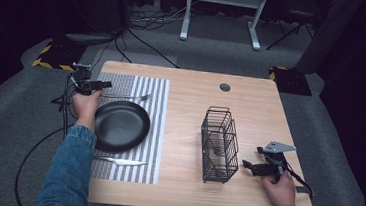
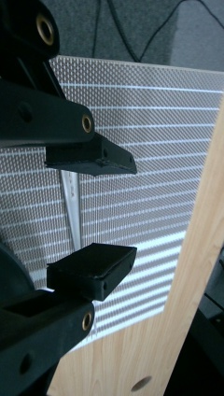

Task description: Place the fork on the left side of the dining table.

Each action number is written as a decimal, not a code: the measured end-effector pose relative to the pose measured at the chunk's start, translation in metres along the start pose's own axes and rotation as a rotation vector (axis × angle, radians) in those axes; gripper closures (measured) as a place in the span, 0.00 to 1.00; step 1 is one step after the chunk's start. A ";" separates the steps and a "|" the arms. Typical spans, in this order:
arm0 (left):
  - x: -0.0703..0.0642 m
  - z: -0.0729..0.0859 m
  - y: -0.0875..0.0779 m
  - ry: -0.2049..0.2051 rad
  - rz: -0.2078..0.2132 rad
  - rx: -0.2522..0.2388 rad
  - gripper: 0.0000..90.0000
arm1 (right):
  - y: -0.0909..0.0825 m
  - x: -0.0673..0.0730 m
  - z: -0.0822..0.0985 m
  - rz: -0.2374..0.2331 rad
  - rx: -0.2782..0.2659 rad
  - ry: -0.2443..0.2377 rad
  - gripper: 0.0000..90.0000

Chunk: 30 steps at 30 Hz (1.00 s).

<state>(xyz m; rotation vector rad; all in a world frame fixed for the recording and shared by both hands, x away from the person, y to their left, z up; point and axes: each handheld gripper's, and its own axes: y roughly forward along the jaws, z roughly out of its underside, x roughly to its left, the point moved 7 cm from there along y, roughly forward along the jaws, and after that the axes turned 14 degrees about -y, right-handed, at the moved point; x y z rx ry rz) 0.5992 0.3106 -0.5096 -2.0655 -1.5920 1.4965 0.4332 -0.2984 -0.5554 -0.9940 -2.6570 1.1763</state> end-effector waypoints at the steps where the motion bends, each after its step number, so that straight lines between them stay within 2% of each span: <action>1: -0.004 0.000 -0.004 0.021 0.004 -0.006 0.60 | 0.000 0.000 0.000 0.000 0.000 0.000 0.13; 3: -0.008 -0.001 -0.008 0.034 0.007 -0.017 0.59 | 0.000 0.000 0.000 0.000 0.000 0.001 0.13; 5: -0.023 0.000 -0.021 0.089 0.011 -0.038 0.59 | 0.000 0.000 0.000 -0.001 -0.002 -0.002 0.13; 9: -0.042 0.003 -0.041 0.155 0.029 -0.066 0.59 | 0.000 0.000 0.000 -0.001 -0.002 -0.002 0.13; 16: -0.073 0.012 -0.077 0.248 0.046 -0.105 0.58 | 0.000 0.001 0.000 -0.004 -0.001 -0.005 0.13; 17: -0.073 0.012 -0.077 0.248 0.046 -0.105 0.58 | 0.000 0.000 0.000 -0.004 -0.001 -0.005 0.13; 18: -0.082 0.016 -0.089 0.269 0.062 -0.114 0.58 | 0.000 0.000 0.000 -0.003 -0.002 -0.005 0.13; 21: -0.092 0.022 -0.105 0.306 0.080 -0.125 0.57 | 0.000 0.000 0.000 -0.004 -0.001 -0.006 0.13; 24: -0.098 0.027 -0.118 0.316 0.107 -0.156 0.56 | 0.000 0.001 0.000 -0.004 -0.001 -0.006 0.13; 30: -0.099 0.042 -0.146 0.340 0.114 -0.170 0.55 | 0.000 0.001 0.000 -0.005 -0.001 -0.008 0.13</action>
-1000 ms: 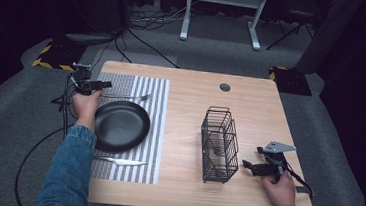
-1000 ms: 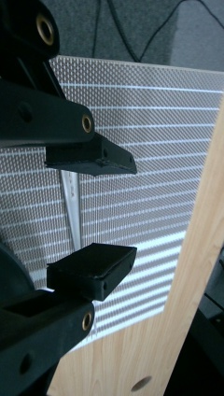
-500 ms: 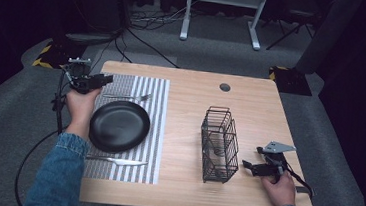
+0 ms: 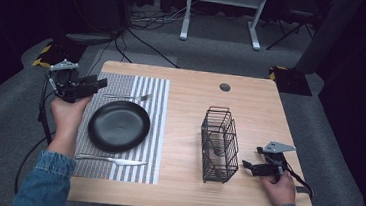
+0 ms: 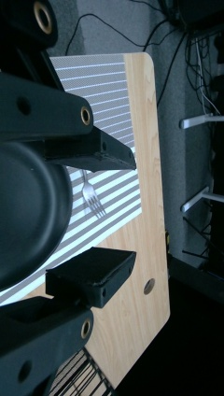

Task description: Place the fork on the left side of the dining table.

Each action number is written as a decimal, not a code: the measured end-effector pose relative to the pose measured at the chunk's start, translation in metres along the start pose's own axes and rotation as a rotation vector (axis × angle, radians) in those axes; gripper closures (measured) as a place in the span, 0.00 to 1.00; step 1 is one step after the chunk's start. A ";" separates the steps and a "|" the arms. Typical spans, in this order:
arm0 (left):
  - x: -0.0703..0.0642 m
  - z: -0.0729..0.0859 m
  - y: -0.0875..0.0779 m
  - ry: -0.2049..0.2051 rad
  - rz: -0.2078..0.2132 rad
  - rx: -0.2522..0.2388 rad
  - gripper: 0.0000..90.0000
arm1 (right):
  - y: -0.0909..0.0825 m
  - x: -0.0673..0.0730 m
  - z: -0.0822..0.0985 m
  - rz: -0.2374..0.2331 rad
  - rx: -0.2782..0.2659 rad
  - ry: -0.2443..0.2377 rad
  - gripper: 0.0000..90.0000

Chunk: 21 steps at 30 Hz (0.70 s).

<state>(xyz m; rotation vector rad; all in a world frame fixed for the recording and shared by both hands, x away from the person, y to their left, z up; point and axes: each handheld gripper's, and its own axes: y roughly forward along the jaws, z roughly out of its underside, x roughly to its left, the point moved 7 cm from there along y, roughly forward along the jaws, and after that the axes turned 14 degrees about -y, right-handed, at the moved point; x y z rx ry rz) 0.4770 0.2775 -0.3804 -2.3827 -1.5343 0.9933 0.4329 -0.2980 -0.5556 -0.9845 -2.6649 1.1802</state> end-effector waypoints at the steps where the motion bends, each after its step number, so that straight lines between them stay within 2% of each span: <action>1: -0.001 0.003 -0.005 0.007 0.000 0.001 0.55 | 0.000 0.000 0.000 0.000 0.000 0.001 0.13; 5: -0.006 0.015 -0.018 0.039 -0.013 0.023 0.51 | 0.000 0.000 0.000 0.000 0.000 0.001 0.13; 7: -0.008 0.020 -0.025 0.061 -0.020 0.005 0.50 | 0.000 0.000 0.000 0.000 0.000 -0.001 0.13; 15: -0.009 0.037 -0.045 0.060 -0.005 0.004 0.48 | 0.000 0.000 0.000 -0.004 -0.002 -0.004 0.13; 21: -0.011 0.047 -0.055 0.072 -0.005 0.031 0.44 | 0.000 0.001 0.000 -0.008 -0.003 -0.008 0.13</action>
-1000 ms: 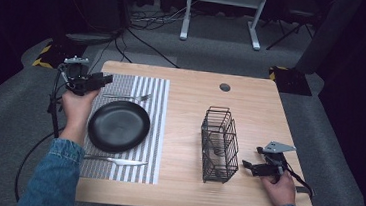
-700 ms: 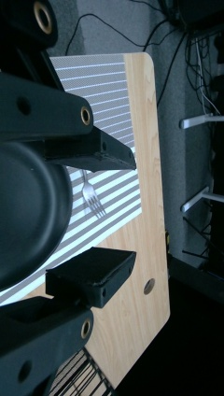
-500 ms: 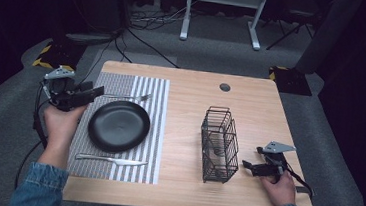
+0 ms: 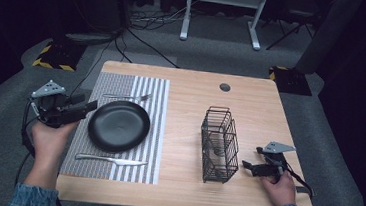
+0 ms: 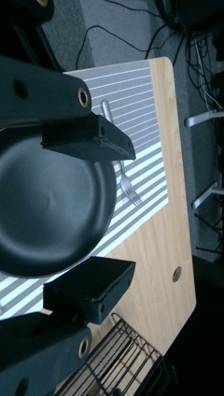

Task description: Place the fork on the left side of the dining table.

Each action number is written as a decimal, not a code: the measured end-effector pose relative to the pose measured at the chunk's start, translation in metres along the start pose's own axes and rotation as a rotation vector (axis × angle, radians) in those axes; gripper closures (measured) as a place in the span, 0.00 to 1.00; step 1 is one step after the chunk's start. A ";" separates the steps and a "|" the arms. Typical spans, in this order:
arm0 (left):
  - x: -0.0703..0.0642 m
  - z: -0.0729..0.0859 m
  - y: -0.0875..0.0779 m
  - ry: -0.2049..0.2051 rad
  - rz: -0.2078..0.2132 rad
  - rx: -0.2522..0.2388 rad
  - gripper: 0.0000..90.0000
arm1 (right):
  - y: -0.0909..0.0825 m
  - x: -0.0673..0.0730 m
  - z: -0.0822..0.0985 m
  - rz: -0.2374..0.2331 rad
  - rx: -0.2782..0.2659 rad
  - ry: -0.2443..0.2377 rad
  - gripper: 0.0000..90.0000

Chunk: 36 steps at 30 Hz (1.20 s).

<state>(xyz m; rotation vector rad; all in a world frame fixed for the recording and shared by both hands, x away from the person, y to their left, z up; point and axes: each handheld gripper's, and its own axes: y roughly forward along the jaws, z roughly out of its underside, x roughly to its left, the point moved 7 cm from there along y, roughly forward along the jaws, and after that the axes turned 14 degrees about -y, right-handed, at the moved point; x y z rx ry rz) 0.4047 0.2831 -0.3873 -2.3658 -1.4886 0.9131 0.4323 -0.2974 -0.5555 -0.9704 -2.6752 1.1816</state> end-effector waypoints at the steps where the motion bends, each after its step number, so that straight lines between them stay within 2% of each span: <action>1: -0.003 0.003 -0.003 0.013 0.006 -0.015 0.44 | 0.000 0.000 0.000 -0.001 0.000 0.000 0.13; 3: -0.006 0.008 -0.006 0.024 0.021 -0.033 0.41 | 0.000 0.000 0.000 -0.001 0.000 0.000 0.13; 4: -0.007 0.014 -0.008 0.030 0.007 -0.015 0.40 | 0.000 0.000 0.000 -0.001 0.000 0.000 0.13; 6: -0.007 0.021 -0.013 0.043 0.006 -0.036 0.39 | 0.000 0.000 0.000 -0.002 -0.001 -0.002 0.13; 13: -0.007 0.040 -0.029 0.018 0.010 -0.044 0.38 | 0.000 0.001 0.000 -0.010 -0.002 -0.005 0.13; 20: -0.009 0.058 -0.033 0.026 0.009 -0.034 0.38 | 0.000 0.001 0.000 -0.010 -0.002 -0.005 0.13; 36: -0.011 0.110 -0.035 0.040 0.085 -0.024 0.38 | 0.000 0.002 0.000 -0.013 -0.004 -0.009 0.14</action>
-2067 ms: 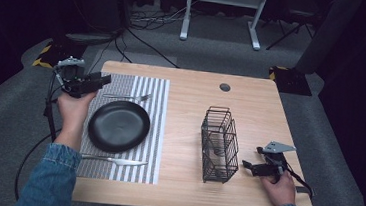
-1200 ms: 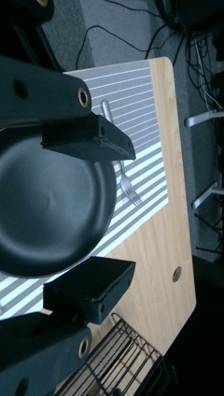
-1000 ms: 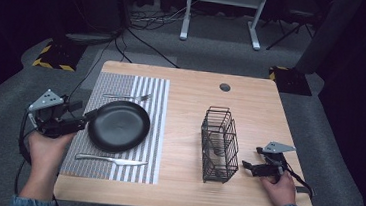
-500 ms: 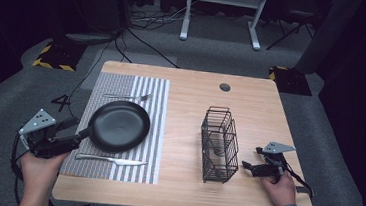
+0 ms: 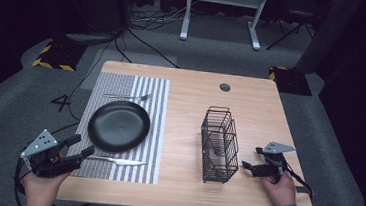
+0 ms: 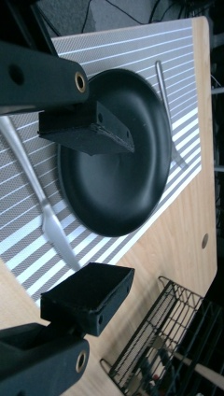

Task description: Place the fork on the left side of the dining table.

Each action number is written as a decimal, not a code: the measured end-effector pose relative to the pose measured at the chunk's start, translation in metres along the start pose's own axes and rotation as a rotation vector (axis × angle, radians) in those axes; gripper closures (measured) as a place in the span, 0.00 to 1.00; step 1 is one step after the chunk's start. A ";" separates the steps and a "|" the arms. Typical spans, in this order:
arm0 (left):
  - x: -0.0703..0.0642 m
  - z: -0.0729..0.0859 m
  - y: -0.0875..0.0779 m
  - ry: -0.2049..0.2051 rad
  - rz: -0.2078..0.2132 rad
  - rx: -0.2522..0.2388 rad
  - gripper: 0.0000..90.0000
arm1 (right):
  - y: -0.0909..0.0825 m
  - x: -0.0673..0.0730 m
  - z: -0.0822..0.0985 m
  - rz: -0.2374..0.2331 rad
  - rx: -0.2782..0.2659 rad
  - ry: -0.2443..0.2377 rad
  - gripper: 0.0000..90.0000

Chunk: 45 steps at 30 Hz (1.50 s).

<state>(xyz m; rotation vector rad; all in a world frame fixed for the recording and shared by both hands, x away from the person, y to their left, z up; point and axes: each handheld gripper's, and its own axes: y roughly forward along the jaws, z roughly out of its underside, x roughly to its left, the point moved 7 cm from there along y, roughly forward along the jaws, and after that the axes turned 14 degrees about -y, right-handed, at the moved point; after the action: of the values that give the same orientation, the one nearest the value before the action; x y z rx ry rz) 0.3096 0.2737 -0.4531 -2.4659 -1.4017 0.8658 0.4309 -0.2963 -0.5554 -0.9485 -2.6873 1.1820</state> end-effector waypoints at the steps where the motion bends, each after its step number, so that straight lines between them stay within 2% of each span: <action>1: -0.001 0.003 -0.001 0.001 0.000 0.001 0.38 | 0.000 0.000 0.000 0.000 0.000 0.000 0.14; 3: -0.001 0.008 -0.002 0.005 0.001 0.003 0.38 | 0.000 0.000 0.000 -0.001 0.000 -0.001 0.14; 6: 0.000 0.015 -0.004 -0.011 0.014 -0.011 0.38 | 0.000 0.000 0.000 -0.001 0.000 -0.002 0.14; 10: 0.004 0.024 -0.003 -0.030 0.021 -0.004 0.38 | 0.000 0.000 0.000 -0.001 0.000 -0.003 0.14; 11: 0.009 0.032 -0.002 -0.042 0.021 0.002 0.38 | 0.000 0.000 0.000 -0.001 0.000 -0.004 0.14; 14: 0.013 0.042 0.000 -0.051 0.029 0.010 0.38 | 0.000 0.000 0.000 -0.001 0.000 -0.005 0.14; 16: 0.014 0.046 0.001 -0.047 0.030 0.016 0.38 | 0.000 0.000 0.000 -0.001 0.000 -0.005 0.14; 17: 0.016 0.055 0.004 -0.037 0.028 0.025 0.38 | 0.000 0.000 0.000 -0.001 0.000 -0.005 0.14; 19: 0.019 0.061 0.007 -0.030 0.025 0.035 0.38 | 0.000 0.000 0.000 -0.001 0.000 -0.005 0.14; 25: 0.024 0.075 0.015 -0.018 0.027 0.057 0.37 | 0.000 0.000 0.000 -0.001 0.000 -0.005 0.14; 27: 0.025 0.084 0.021 0.000 0.012 0.085 0.37 | 0.000 0.000 0.000 -0.001 0.000 -0.005 0.14; 31: 0.025 0.094 0.029 0.019 -0.010 0.118 0.38 | 0.000 0.000 0.000 -0.001 0.000 -0.005 0.14; 35: 0.025 0.101 0.035 0.076 -0.084 0.174 0.38 | 0.000 0.000 0.000 -0.001 0.000 -0.005 0.14; 39: 0.025 0.104 0.039 0.113 -0.122 0.209 0.37 | 0.000 0.000 0.000 -0.001 0.000 -0.005 0.14; 43: 0.024 0.106 0.040 0.152 -0.143 0.210 0.36 | 0.000 0.000 0.000 -0.001 -0.002 -0.004 0.15; 45: 0.024 0.106 0.040 0.148 -0.142 0.207 0.35 | 0.000 0.000 0.000 -0.001 -0.002 -0.004 0.15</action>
<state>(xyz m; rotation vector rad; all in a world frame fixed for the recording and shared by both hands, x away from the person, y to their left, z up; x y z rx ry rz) 0.2883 0.2578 -0.5658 -2.2002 -1.3440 0.7414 0.4304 -0.2961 -0.5552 -0.9453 -2.6922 1.1824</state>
